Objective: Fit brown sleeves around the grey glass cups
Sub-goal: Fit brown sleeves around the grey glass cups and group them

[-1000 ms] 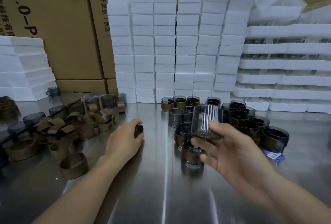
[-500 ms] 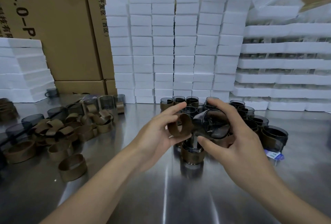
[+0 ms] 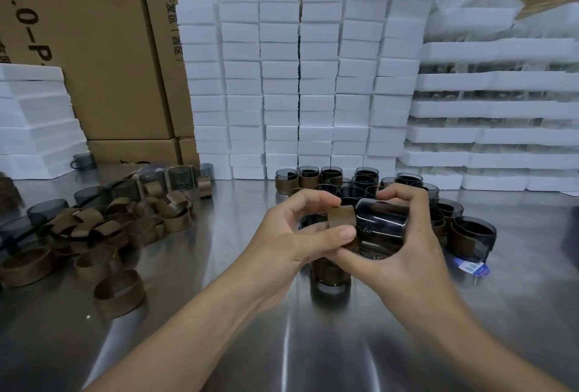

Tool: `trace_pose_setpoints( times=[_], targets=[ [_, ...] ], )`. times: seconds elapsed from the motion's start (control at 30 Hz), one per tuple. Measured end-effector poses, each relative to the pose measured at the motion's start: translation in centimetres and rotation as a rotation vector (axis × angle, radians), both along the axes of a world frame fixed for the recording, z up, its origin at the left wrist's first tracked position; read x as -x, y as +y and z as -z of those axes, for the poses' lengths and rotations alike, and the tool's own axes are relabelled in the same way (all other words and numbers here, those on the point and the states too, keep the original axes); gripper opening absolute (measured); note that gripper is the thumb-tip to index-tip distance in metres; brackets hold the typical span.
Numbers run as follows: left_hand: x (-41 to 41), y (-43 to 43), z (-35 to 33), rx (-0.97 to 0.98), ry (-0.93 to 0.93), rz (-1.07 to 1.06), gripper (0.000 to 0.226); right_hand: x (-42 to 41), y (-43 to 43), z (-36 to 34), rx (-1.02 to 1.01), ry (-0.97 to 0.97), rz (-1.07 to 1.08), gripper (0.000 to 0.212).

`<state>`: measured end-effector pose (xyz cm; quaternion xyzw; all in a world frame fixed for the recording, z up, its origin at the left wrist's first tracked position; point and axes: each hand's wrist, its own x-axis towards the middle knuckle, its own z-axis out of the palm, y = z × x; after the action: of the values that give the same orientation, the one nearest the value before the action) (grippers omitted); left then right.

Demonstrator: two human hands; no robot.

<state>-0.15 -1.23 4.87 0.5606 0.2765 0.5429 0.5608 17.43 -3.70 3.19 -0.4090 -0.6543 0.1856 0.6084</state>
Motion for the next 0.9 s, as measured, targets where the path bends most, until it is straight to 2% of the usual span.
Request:
trace_pose_setpoints(
  times=[0.27, 0.53, 0.77, 0.9],
  targets=[
    [-0.3, -0.5, -0.5, -0.037, 0.064, -0.075, 0.040, 0.4, -0.3, -0.5, -0.097, 0.057, -0.006, 0.068],
    [-0.6, -1.3, -1.4, 0.052, 0.143, -0.191, 0.047, 0.9, -0.6, -0.5, -0.174, 0.023, -0.119, 0.059],
    [-0.8, -1.5, -1.3, 0.087, 0.163, -0.182, 0.039, 0.6, 0.4, 0.1, -0.188, -0.074, -0.165, 0.062],
    [-0.7, -1.6, -1.6, 0.068, 0.107, -0.161, 0.031, 0.6, 1.0, 0.3, -0.225, -0.023, -0.224, 0.065]
  ],
)
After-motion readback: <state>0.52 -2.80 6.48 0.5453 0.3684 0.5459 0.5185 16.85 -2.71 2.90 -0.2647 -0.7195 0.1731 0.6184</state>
